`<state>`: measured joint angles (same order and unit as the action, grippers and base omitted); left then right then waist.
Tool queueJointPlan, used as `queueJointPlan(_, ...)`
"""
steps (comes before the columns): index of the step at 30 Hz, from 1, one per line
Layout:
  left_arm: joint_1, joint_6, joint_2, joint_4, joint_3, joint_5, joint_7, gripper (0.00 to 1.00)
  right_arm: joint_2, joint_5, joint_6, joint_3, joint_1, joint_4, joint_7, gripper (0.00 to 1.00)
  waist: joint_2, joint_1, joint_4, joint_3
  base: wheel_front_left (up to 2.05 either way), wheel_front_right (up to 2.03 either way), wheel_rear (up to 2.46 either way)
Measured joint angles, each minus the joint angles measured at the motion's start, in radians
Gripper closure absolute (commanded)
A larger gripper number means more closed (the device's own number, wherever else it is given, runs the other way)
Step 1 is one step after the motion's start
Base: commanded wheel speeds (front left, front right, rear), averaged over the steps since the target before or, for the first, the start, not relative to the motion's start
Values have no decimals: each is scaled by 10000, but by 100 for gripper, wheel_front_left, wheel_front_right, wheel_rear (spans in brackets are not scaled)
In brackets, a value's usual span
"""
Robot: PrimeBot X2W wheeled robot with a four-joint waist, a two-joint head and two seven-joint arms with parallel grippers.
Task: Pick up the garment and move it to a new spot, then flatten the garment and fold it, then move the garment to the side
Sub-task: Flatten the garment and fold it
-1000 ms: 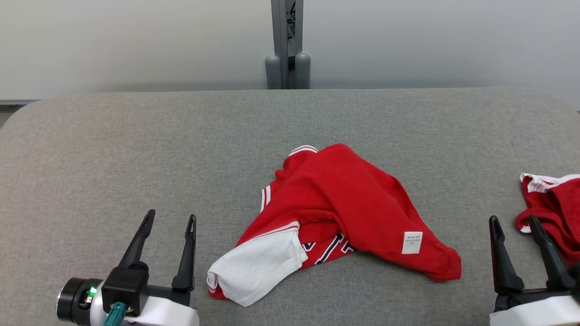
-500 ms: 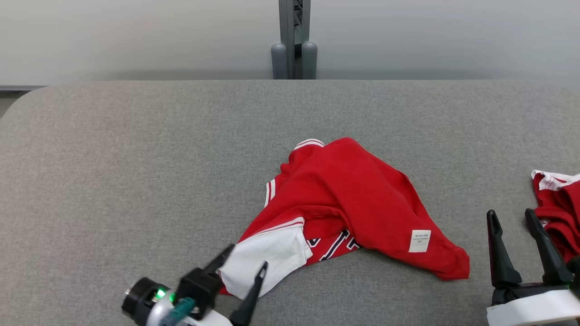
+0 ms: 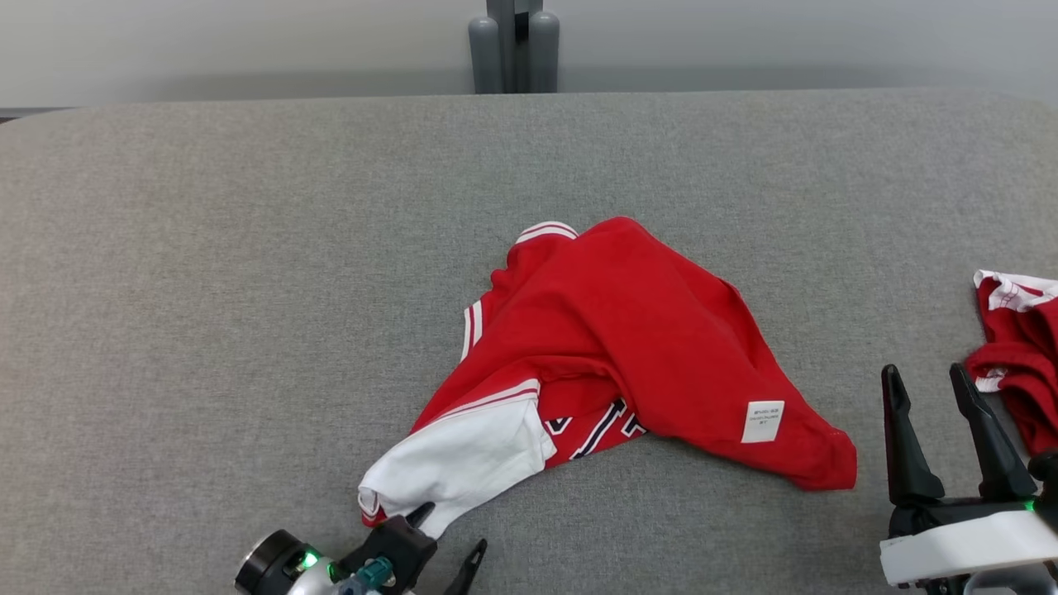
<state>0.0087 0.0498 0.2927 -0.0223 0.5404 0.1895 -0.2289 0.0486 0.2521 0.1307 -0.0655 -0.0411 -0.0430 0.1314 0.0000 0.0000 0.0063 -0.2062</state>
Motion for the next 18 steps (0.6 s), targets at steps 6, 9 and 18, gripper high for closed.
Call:
queueJointPlan(6,-449,-123,-35,-663,-33,-176,282,8,0,36,0,-52,159,96,25,0,0,0,-184,-367,0,0,0)
queueJointPlan(9,-624,-125,-50,-834,-15,-211,328,100,0,117,0,-117,163,176,27,0,0,0,-243,-443,0,0,0)
queueJointPlan(18,-566,21,345,107,238,-307,167,100,2,255,0,-585,92,403,-318,0,0,0,-92,-378,0,0,0)
